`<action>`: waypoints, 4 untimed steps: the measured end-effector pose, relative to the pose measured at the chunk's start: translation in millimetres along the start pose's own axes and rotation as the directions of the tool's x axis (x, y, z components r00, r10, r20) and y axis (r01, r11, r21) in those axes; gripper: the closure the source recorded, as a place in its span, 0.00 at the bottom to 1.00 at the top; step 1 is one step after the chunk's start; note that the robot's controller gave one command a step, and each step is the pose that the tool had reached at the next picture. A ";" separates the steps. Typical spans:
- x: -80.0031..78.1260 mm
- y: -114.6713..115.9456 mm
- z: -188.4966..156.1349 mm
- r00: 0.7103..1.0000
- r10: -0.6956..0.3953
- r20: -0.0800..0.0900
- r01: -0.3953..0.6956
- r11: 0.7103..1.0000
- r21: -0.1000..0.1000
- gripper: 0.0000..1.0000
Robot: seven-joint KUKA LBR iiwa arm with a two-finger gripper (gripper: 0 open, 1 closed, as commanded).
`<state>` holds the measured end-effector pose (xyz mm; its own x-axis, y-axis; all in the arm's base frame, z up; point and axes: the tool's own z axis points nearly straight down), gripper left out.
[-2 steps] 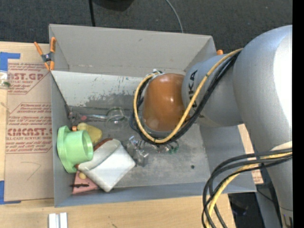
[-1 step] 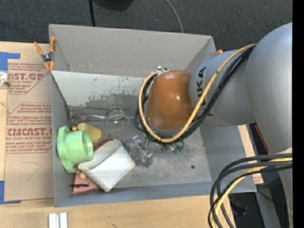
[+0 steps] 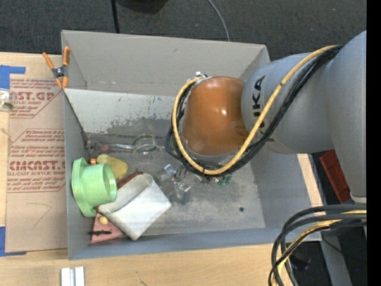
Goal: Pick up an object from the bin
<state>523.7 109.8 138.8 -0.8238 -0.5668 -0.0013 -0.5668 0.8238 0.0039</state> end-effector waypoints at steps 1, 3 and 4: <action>13.1 5.8 -19.1 1.000 -0.010 0.011 0.010 1.000 0.003 1.00; 5.3 26.5 -6.4 0.983 -0.183 0.007 0.183 0.983 0.003 1.00; -8.0 38.5 -8.0 0.958 -0.288 0.004 0.288 0.958 0.001 1.00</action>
Offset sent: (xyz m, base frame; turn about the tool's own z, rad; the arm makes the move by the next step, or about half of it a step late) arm -0.0230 0.0122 0.0042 -0.2355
